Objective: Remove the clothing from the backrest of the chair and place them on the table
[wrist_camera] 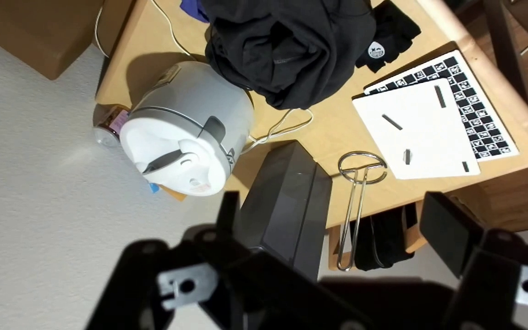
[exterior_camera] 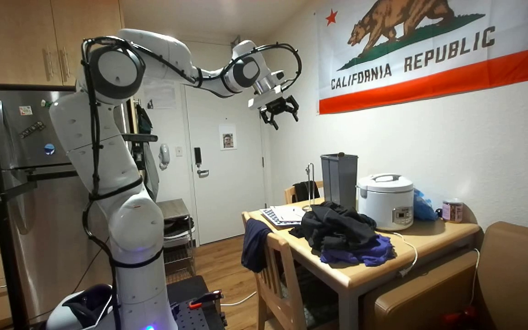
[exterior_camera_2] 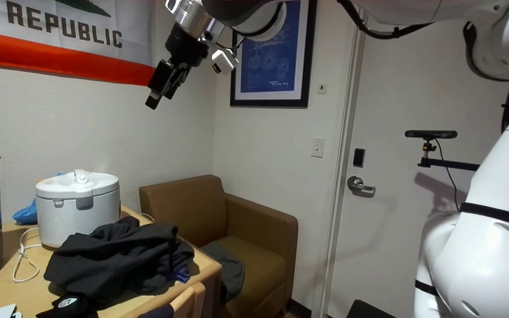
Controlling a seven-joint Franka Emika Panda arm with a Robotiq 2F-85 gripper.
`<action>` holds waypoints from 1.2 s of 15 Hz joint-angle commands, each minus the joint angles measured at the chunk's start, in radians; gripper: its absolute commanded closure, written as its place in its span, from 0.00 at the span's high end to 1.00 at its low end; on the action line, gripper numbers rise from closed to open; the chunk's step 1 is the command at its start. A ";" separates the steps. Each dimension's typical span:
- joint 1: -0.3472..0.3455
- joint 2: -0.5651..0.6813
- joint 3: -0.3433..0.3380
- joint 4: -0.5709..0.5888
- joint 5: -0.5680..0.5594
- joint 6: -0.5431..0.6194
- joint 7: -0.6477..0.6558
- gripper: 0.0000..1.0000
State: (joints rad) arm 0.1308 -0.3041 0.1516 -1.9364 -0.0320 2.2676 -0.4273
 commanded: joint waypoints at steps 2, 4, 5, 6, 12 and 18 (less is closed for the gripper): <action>0.022 0.006 -0.022 0.005 -0.011 -0.004 0.008 1.00; 0.022 0.020 -0.019 0.016 -0.018 -0.014 0.010 1.00; 0.028 0.040 -0.016 0.017 -0.015 -0.026 0.006 1.00; 0.036 0.057 -0.016 0.010 -0.005 -0.034 0.000 1.00; 0.069 0.184 -0.012 -0.035 0.068 -0.085 -0.035 1.00; 0.060 0.343 0.006 -0.028 0.061 -0.256 -0.024 1.00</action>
State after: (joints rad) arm 0.1957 -0.0168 0.1469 -1.9855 0.0234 2.1057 -0.4411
